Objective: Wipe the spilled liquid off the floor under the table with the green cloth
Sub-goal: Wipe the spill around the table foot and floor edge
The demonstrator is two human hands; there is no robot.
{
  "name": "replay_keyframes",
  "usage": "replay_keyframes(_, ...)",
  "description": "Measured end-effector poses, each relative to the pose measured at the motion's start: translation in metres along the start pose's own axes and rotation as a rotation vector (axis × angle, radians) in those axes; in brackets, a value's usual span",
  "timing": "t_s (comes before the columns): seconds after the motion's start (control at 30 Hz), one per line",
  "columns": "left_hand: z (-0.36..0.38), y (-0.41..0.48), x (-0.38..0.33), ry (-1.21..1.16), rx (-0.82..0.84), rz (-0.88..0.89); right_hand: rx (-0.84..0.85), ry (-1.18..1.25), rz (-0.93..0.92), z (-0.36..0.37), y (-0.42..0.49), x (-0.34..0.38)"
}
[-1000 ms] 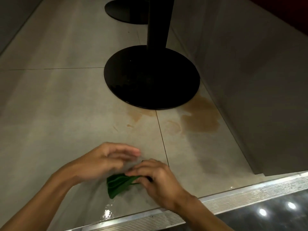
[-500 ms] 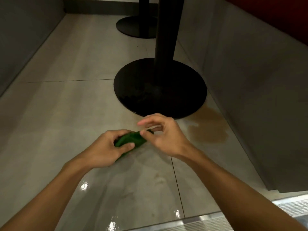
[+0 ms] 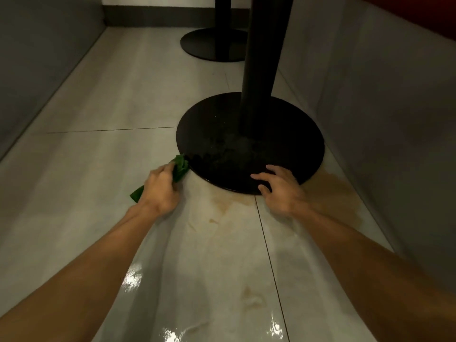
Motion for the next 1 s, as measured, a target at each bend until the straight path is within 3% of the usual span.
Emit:
replay_keyframes(0.4,0.043,-0.037,-0.038,-0.149,-0.149,0.197,0.004,0.041,-0.033,0.005,0.003,-0.004)
replay_keyframes(0.53,0.05,-0.051,-0.064,-0.073,-0.185,0.312,0.063,0.028,-0.035,0.003,0.003,-0.005)
replay_keyframes(1.0,0.062,-0.054,-0.123,0.043,-0.082,0.544,0.11,0.03,-0.06,-0.005,0.004,-0.009)
Point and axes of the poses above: each hand's wrist, its own y-axis towards the middle knuckle, its own z-axis out of the palm, x = y × z, the point moved 7 cm from there along y, towards the middle knuckle
